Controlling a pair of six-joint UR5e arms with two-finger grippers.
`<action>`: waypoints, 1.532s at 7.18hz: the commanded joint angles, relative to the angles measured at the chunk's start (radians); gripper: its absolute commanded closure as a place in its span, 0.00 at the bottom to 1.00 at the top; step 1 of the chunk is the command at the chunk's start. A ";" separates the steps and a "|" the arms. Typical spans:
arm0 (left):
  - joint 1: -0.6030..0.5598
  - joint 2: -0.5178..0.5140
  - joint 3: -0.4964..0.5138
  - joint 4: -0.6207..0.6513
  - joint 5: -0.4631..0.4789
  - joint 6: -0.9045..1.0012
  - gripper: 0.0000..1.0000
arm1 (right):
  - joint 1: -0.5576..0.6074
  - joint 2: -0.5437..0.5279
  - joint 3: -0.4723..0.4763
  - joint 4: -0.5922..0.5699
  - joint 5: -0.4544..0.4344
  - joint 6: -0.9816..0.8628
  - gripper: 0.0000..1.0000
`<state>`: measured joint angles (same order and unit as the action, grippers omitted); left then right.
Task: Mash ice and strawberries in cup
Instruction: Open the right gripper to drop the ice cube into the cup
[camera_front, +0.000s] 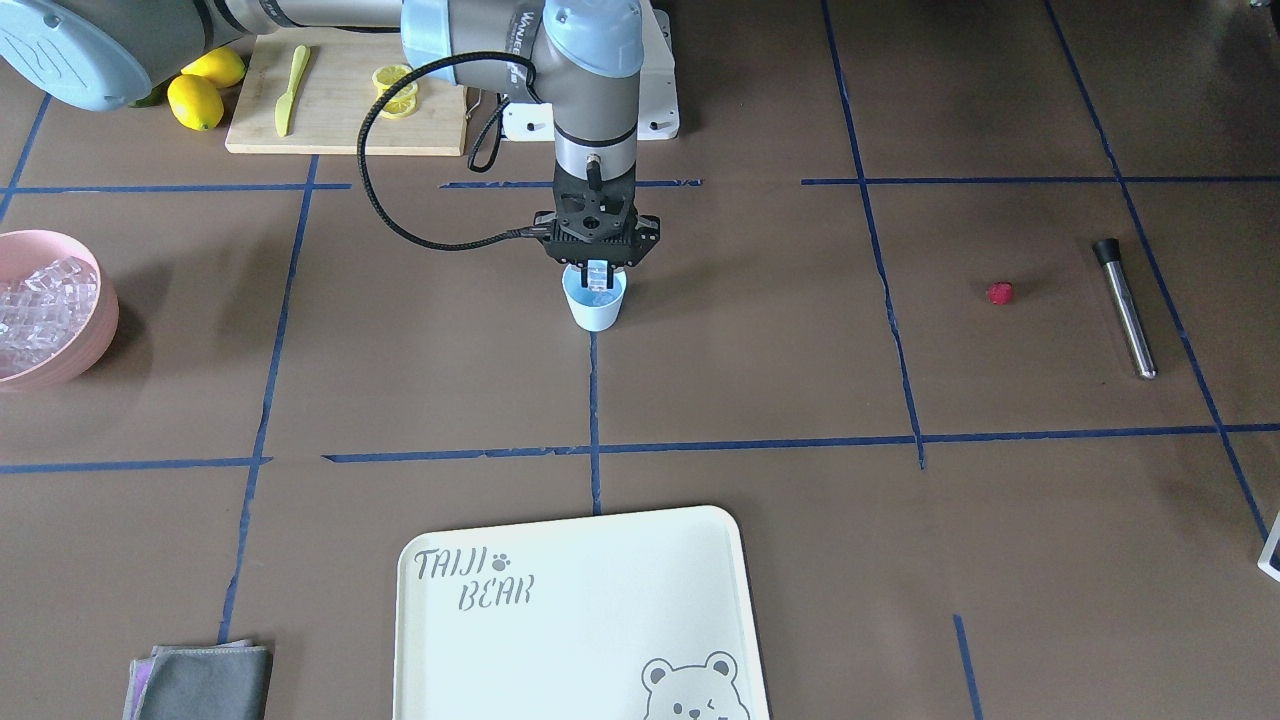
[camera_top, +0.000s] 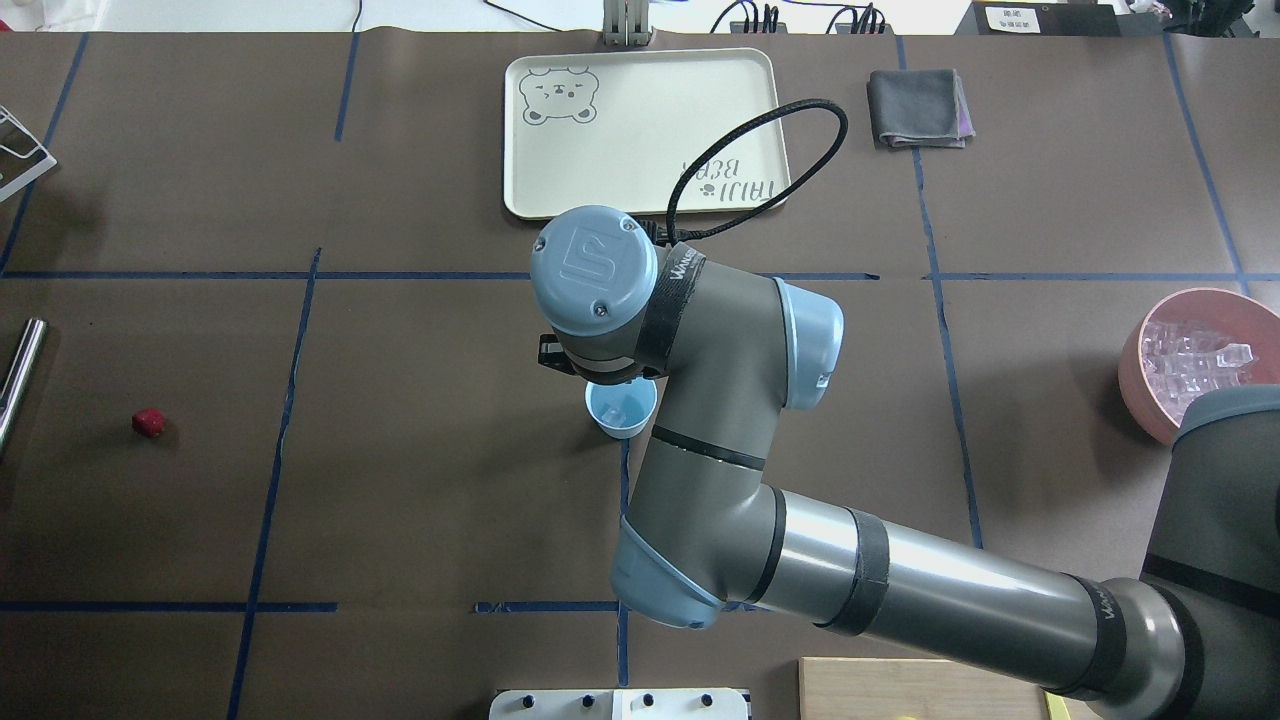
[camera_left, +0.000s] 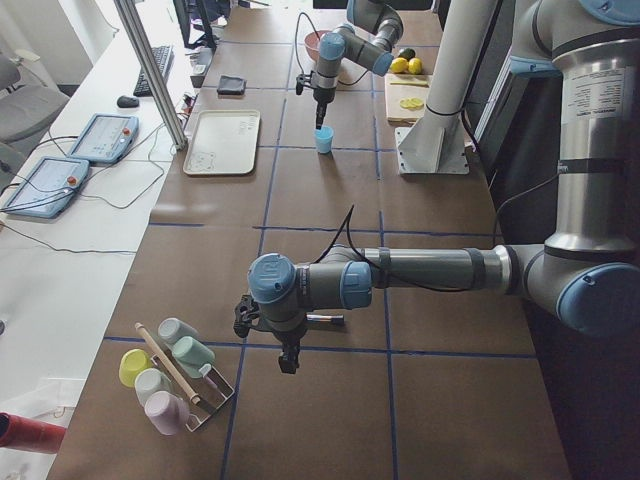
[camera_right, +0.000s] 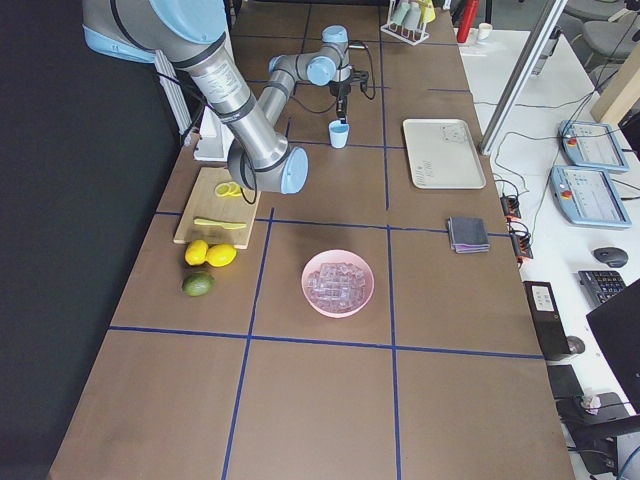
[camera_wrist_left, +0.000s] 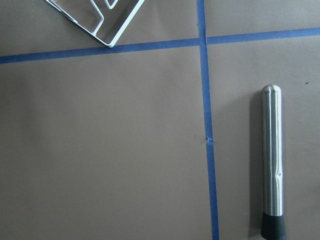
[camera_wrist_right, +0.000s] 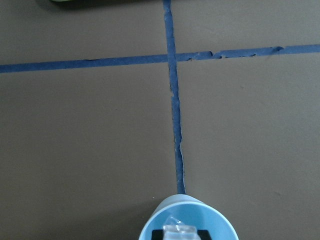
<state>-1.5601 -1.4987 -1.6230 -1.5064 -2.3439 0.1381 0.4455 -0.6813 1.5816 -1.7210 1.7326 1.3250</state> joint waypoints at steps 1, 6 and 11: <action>0.003 0.000 0.000 -0.002 0.000 0.000 0.00 | -0.022 -0.004 -0.017 0.008 -0.004 -0.003 1.00; 0.005 0.000 0.006 0.000 0.000 0.000 0.00 | -0.022 -0.014 0.006 0.006 -0.004 0.002 0.01; 0.005 0.000 0.008 0.000 0.000 0.000 0.00 | -0.010 -0.036 0.053 0.003 0.002 -0.012 0.01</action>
<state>-1.5554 -1.4987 -1.6153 -1.5064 -2.3439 0.1381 0.4271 -0.6991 1.6053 -1.7156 1.7309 1.3225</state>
